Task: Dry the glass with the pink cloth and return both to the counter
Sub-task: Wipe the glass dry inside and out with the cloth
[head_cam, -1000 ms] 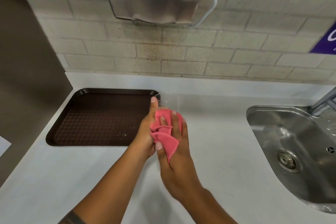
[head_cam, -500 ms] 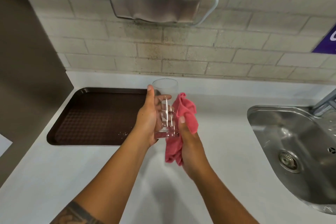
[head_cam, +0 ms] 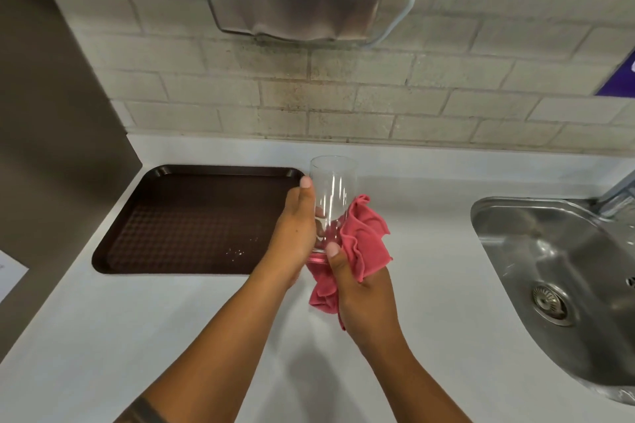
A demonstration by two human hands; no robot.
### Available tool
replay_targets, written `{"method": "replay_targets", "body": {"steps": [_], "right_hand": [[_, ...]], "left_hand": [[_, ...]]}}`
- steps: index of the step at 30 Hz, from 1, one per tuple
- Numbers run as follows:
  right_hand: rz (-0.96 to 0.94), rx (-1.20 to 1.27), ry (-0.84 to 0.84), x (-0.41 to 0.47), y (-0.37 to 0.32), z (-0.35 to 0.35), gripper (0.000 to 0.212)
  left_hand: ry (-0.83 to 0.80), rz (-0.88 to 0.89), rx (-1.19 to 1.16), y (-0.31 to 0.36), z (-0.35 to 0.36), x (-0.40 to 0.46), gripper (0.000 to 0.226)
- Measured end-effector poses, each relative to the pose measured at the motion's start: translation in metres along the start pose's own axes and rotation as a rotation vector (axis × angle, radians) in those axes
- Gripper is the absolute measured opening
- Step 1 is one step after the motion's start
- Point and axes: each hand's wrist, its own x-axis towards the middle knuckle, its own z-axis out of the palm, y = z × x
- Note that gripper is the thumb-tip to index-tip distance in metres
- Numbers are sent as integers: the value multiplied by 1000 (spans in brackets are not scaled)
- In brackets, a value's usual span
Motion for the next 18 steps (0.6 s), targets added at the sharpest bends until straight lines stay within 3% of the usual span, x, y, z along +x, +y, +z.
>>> {"method": "replay_targets", "body": {"steps": [2,8,12,14,18], "right_hand": [[7,-68,22,1,-3,0,28],[-11,-204,-39,-11,-5,6,59],[-168,-308,-112,-11,-15,10,68],[-237,-388,-130,1,-25,11,77],[-236,-402,-122,42,-46,11,85]], "left_hand": [[-4,64,14,-4,2,-8,53],[-56,-3,-96,-5,12,-14,55],[-78,-132,-431,-3,9,-17,58],[-129,-114,-520,-4,12,-21,52],[-97,41,-362,-8,16,-22,41]]}}
